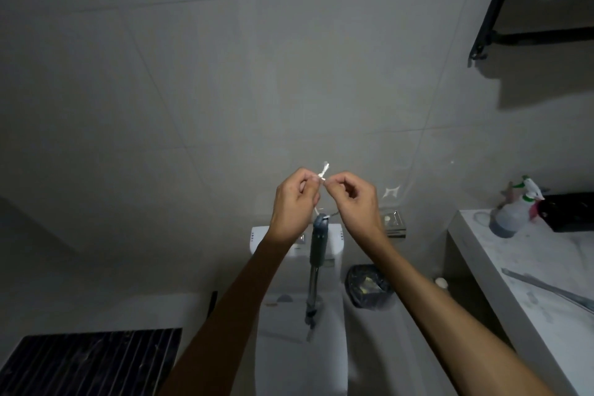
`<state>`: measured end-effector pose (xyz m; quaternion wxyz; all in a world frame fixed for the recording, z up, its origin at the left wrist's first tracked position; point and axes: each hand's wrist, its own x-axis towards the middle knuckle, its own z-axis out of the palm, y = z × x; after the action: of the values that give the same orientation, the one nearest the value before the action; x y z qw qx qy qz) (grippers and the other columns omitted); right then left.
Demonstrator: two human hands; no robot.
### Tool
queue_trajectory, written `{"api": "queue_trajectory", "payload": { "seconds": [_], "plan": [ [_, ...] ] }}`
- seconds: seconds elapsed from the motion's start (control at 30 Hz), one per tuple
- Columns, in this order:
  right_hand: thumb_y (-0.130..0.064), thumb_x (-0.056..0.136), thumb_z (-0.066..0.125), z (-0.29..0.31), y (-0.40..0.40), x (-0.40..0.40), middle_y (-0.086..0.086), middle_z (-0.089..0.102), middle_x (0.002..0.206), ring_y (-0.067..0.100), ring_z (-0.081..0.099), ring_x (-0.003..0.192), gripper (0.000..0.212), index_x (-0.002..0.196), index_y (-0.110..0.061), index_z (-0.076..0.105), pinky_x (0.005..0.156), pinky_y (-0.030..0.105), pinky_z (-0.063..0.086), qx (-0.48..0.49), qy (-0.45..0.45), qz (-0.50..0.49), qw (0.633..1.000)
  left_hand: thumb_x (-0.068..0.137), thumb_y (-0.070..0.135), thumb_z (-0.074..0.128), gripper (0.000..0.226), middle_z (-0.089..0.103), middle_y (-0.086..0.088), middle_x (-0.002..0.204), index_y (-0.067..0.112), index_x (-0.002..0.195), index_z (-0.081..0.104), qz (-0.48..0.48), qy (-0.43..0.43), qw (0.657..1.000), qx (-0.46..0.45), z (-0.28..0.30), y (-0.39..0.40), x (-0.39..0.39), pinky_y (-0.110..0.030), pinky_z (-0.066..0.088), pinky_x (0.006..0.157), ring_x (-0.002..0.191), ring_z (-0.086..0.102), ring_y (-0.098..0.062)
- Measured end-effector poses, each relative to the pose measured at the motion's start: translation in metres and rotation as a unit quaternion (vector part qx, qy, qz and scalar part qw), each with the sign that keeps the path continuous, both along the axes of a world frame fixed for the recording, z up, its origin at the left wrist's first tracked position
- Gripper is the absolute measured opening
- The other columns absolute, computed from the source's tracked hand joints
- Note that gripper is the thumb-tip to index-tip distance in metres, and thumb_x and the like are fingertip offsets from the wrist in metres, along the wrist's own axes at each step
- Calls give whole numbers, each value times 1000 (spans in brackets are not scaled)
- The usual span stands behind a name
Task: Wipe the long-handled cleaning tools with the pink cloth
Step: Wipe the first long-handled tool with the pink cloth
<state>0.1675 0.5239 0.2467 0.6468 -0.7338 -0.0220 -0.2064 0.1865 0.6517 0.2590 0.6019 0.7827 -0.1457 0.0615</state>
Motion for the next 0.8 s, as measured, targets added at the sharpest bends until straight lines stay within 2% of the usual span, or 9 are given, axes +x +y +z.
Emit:
{"api": "queue_trajectory", "payload": {
  "seconds": [0.07,0.23,0.33,0.43,0.53,0.63,0.7,0.8],
  "plan": [
    [-10,94,64,-3,2,0,4,63,68,9,48,63,18,76,-11,69,59,25,38,-18,0,6,1000,103,15,48,25,50,3,64,15,79,54,3,0,1000,0,1,-2,0,-25,42,58,60,47,-9],
    [-13,99,58,-8,1,3,2,57,70,4,46,63,16,83,-11,64,56,21,36,-63,-15,-8,998,102,17,50,21,50,3,61,9,85,60,4,18,1000,4,-5,-4,2,-25,41,56,56,46,-9],
    [-7,93,61,-18,-11,5,4,55,64,2,43,59,18,76,-13,64,55,21,33,-98,26,-13,995,97,17,54,28,49,5,57,21,70,55,-3,-20,993,117,-14,0,7,-32,38,57,56,44,-12],
    [0,85,64,-26,-21,9,-10,49,56,0,41,55,28,67,-21,65,54,21,32,-85,64,-7,994,90,19,56,33,41,10,52,26,60,46,-12,-41,976,215,-13,0,12,-29,30,57,54,39,-9],
    [2,83,65,-25,-24,11,-16,55,54,-2,45,54,29,68,-22,68,54,17,34,-75,63,-15,995,80,23,53,20,41,11,48,24,60,49,-20,-40,982,185,-12,-3,17,-28,31,56,52,39,-8],
    [-5,90,67,-18,-25,12,-16,59,59,-2,49,57,24,74,-22,69,54,13,35,-86,32,-41,995,85,23,55,22,43,3,50,16,64,53,-7,-53,993,104,-14,-9,19,-34,39,56,54,41,-22],
    [-8,92,66,-9,-27,15,-10,61,64,2,51,60,18,78,-19,69,57,20,39,-92,19,-39,995,90,20,54,23,53,-4,54,9,70,58,-18,-53,996,66,-12,-12,21,-34,44,57,55,50,-25],
    [-8,93,63,2,-25,20,1,65,68,27,60,64,15,81,-15,69,57,39,48,-90,0,-30,995,94,14,55,19,65,2,65,12,78,66,-31,-60,997,28,-9,-14,30,-29,47,61,60,58,-13]
  ]
}}
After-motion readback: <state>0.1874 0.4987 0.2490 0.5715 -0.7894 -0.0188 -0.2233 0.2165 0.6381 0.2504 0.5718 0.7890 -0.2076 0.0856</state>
